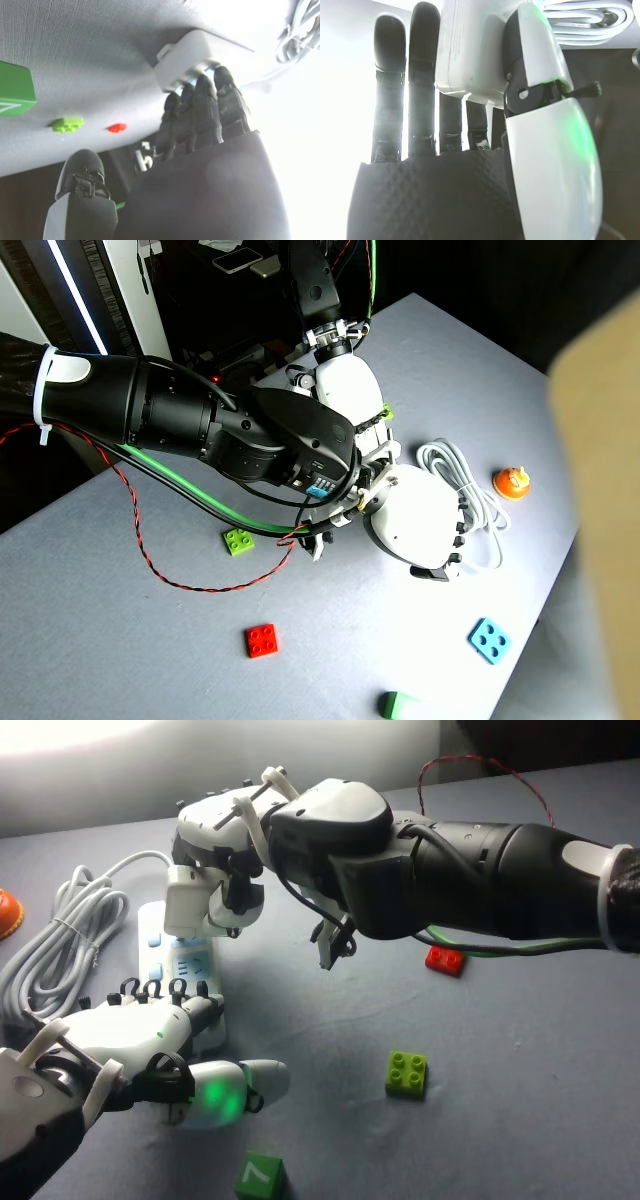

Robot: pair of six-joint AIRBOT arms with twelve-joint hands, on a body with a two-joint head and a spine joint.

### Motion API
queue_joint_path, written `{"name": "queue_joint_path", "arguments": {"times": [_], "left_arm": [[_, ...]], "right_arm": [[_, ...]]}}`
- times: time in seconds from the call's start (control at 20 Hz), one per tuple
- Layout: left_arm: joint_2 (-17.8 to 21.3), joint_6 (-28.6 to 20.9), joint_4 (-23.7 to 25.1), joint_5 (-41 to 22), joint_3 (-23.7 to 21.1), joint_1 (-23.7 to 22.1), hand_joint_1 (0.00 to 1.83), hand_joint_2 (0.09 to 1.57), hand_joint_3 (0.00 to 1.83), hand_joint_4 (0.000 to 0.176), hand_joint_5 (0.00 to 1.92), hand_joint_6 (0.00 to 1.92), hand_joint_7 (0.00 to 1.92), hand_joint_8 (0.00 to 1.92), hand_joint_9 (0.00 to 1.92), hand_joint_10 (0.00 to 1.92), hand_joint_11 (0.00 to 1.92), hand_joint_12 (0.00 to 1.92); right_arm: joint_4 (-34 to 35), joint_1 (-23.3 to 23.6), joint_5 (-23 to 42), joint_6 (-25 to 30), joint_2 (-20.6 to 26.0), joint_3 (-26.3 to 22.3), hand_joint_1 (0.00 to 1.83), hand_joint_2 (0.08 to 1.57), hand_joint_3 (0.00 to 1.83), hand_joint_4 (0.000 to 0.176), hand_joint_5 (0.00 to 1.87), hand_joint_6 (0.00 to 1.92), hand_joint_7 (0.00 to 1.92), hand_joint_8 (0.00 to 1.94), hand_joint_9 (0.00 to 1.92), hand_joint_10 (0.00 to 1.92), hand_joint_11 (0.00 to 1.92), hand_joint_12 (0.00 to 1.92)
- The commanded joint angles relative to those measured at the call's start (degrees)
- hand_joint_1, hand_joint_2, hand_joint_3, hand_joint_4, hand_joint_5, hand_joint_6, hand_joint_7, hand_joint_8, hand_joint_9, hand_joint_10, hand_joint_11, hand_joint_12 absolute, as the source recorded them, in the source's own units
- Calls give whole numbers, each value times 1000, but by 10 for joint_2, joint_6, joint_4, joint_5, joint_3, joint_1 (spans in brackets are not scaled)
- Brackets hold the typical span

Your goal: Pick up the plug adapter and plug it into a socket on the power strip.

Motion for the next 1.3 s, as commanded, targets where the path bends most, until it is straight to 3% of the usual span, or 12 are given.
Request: {"name": "queue_joint_path", "arguments": {"times": [0.0, 0.3, 0.65, 0.75, 0.95, 1.25], "left_arm": [[2, -2, 7, -6, 1, -1, 0, 1157, 0, 0, 106, 1, 125, 2, 98, 3, 0, 278], [2, -3, 7, -7, 1, -2, 0, 1159, 0, 0, 81, 0, 103, 0, 80, 2, 0, 238], [2, -3, 7, -7, 1, -1, 0, 1157, 1, 0, 99, 7, 95, 3, 74, 5, 0, 197], [2, -3, 7, -7, 1, -1, 0, 1156, 0, 0, 96, 3, 111, 5, 83, 5, 0, 216], [2, -3, 7, -7, 1, -1, 0, 1160, 1, 0, 96, 3, 102, 2, 79, 4, 0, 243], [2, -4, 7, -8, 1, -1, 0, 1165, 2, 0, 69, 2, 100, 4, 75, 1, 0, 205]], "right_arm": [[-3, 4, -41, 5, -6, 2, 1224, 1176, 0, 0, 777, 1138, 964, 1185, 859, 913, 592, 1373], [-3, 14, -58, 11, -16, 19, 1232, 1187, 2, 0, 721, 1205, 966, 1190, 894, 897, 645, 1358], [-3, 16, -69, 6, -22, 20, 1220, 1178, 0, 0, 780, 1139, 957, 1198, 863, 918, 605, 1372], [-3, 13, -71, 6, -27, 27, 1226, 1157, 0, 0, 823, 1095, 994, 1121, 903, 850, 624, 1312], [-3, 5, -89, 3, -39, 61, 1220, 1164, 0, 0, 820, 1099, 966, 1172, 881, 896, 640, 1327], [-3, 3, -93, 0, -49, 64, 1221, 1183, 0, 0, 756, 1178, 958, 1195, 858, 971, 624, 1368]]}}
